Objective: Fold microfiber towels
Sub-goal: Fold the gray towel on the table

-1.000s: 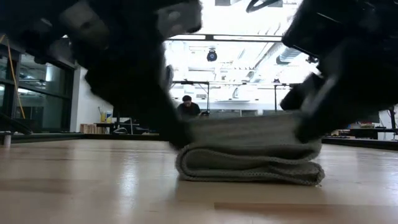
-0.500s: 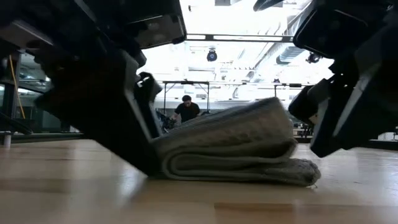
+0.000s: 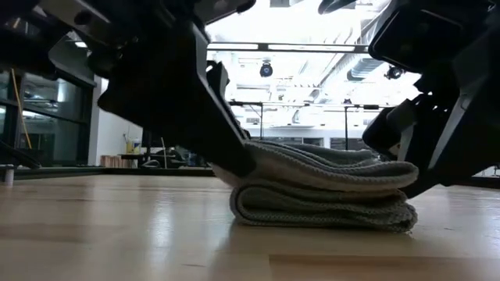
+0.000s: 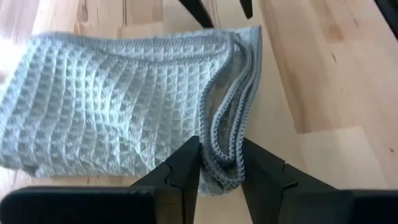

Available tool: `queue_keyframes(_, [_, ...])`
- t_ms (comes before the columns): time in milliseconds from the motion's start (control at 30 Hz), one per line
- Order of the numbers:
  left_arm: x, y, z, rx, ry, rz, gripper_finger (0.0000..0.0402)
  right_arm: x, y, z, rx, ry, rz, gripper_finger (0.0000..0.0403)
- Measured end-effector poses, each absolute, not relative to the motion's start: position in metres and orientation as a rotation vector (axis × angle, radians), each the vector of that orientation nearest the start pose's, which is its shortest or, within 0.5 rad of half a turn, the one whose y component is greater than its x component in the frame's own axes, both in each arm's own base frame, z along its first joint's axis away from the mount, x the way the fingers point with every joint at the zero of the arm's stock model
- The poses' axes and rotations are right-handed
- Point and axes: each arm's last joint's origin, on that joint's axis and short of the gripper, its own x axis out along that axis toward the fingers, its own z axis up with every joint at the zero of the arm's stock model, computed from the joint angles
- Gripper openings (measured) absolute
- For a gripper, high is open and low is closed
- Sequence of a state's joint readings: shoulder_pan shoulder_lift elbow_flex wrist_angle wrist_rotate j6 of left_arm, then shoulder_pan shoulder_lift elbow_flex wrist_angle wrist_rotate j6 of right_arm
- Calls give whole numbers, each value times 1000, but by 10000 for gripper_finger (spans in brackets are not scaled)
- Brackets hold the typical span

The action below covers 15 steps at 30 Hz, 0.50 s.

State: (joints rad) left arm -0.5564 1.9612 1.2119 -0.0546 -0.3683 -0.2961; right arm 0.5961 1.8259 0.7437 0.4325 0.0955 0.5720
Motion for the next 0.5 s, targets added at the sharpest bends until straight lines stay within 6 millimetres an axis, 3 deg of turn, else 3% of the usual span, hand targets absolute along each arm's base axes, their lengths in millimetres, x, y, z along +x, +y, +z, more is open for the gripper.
queue_keyframes(500, [356,-209,168,138,700,-94,100,276,184,126,327,697,335,118])
